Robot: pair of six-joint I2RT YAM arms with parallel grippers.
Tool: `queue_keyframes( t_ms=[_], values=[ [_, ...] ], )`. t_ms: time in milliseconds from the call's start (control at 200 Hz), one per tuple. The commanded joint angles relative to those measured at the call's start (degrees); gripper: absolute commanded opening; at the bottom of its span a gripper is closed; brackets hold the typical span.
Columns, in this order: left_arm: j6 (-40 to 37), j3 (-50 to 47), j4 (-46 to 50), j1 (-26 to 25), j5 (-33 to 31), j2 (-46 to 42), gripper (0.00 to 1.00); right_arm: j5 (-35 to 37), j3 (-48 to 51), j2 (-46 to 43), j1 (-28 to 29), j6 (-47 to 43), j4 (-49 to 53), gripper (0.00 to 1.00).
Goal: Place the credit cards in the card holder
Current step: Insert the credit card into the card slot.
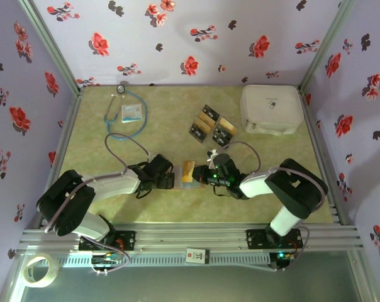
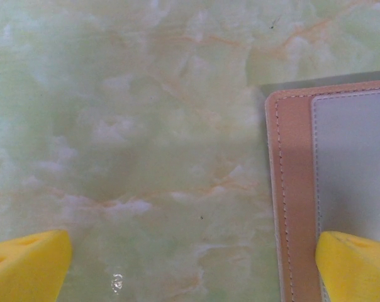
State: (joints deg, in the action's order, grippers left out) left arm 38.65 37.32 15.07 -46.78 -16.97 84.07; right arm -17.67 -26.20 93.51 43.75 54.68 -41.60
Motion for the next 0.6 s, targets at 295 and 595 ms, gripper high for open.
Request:
queue_keyframes(
  t_ms=[295, 595],
  values=[
    [0.59, -1.59, 2.14, -0.32, -2.36, -0.18, 1.00, -2.56, 0.85, 3.47, -0.42, 2.17, -6.53, 0.00],
    [0.55, -1.72, 2.15, -0.32, -2.36, -0.31, 1.00, -3.41, 2.15, 5.04, -0.42, 3.33, -9.16, 0.00]
  ],
)
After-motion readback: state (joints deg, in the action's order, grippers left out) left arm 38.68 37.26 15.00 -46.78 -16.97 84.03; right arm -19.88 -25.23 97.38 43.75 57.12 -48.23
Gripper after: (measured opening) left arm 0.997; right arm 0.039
